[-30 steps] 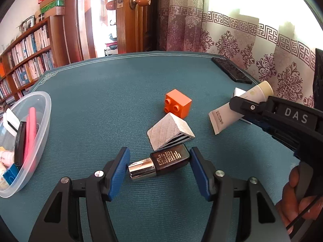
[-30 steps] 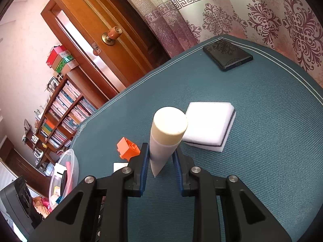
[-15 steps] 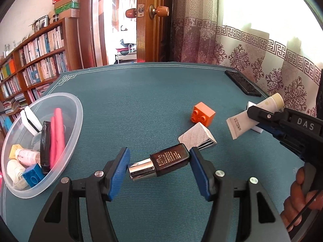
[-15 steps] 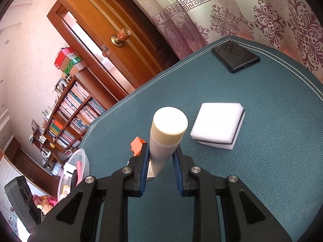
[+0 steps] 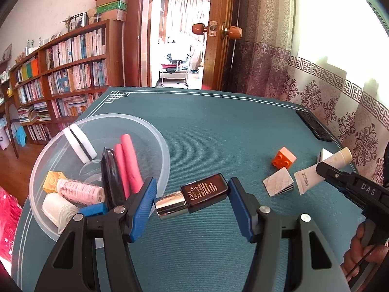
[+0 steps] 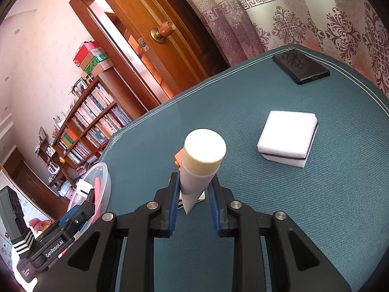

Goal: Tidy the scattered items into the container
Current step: 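Carry the brown bottle into the bowl and open the left tool while the right tool carries the tube, then lower the white cream tube into the bowl and open the right tool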

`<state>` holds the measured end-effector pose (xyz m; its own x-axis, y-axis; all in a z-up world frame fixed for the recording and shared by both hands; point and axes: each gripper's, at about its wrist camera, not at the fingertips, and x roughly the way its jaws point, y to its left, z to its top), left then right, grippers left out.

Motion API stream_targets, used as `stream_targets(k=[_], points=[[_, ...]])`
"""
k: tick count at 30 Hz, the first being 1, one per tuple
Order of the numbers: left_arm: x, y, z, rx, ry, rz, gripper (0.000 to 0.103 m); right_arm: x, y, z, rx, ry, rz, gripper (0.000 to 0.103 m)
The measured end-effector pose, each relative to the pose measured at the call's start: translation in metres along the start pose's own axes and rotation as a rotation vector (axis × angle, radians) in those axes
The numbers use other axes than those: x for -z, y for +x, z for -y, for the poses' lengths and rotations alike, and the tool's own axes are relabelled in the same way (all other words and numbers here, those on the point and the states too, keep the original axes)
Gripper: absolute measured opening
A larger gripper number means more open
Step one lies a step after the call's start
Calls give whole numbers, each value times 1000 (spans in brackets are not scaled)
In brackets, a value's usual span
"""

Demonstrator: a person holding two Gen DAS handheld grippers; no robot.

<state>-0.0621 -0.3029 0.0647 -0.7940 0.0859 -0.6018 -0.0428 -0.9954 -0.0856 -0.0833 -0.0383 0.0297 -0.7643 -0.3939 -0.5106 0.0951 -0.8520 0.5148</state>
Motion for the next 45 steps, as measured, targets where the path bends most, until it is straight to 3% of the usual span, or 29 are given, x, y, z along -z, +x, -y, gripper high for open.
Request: stream_targets(k=[10, 17, 24, 34, 38, 45], points=[[-4, -6, -44, -60, -35, 30, 65, 6, -5, -20, -76, 5, -20, 25], [-12, -2, -77, -106, -49, 37, 65, 11, 5, -41, -82, -28, -67, 25], [-18, 4, -105, -109, -81, 34, 65, 9, 18, -63, -143, 17, -122, 25], [-11, 10, -128, -98, -138, 23, 66, 16, 46, -130, -224, -43, -178, 25], [-11, 5, -138, -86, -183, 42, 81, 24, 57, -153, -248, -70, -208, 25], [-11, 2, -144, -88, -210, 52, 81, 36, 74, -182, -226, -147, -232, 25]])
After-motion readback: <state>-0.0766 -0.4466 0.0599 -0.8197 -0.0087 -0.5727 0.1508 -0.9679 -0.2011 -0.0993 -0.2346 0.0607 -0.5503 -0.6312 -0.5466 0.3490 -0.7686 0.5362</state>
